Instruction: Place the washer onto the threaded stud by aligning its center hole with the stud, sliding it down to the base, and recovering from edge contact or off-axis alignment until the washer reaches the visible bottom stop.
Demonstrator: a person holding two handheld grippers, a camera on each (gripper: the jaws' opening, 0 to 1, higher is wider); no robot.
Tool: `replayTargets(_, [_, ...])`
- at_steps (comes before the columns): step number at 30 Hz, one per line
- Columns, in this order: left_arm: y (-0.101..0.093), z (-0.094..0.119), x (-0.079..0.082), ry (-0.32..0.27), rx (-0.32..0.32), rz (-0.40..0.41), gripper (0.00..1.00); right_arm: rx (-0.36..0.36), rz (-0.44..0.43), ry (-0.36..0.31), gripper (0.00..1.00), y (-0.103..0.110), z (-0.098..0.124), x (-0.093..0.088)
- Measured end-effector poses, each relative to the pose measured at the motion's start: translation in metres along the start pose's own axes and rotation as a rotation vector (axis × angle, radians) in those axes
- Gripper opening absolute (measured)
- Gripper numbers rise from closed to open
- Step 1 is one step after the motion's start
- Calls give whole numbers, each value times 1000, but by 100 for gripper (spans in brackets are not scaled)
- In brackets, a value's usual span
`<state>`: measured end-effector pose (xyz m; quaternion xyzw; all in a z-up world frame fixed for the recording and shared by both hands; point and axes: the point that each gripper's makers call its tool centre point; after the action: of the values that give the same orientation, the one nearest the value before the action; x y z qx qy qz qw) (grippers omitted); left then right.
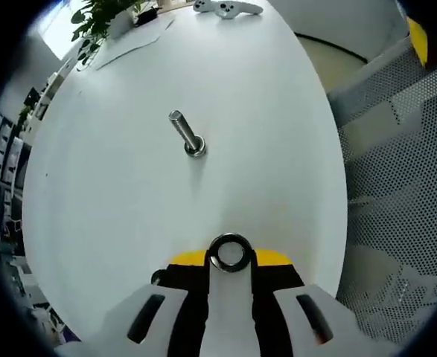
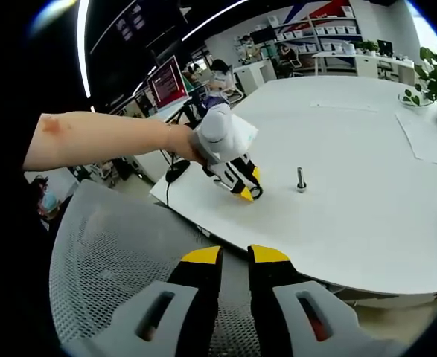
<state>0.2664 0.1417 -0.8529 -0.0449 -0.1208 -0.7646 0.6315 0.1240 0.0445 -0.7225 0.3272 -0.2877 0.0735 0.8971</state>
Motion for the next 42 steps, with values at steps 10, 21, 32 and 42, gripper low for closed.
replayTargets(10, [8,19,-14,-1,25,27,18,-1,3,4,16,0,0,0])
replayTargets(21, [14,45,-14,-22,74,23,18,0,6,6,16,0,0,-1])
replayTargets(32, [16,71,-13,-39,128,20,18,10,13,10,16,2,0,-2])
replayTargets(42, [20,93,-25,-40,161,80,18,19,22,23,16,3,-1,-3])
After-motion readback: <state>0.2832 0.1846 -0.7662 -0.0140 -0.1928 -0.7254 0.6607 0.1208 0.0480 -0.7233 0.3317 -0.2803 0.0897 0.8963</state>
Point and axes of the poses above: the point that each gripper's makers call its tool centre point, and the gripper's own axes: z roughly backward along the fingers, y roughly to its left, x roughly out of its top, and after that the axes turned 15 degrees about -z, right-handed
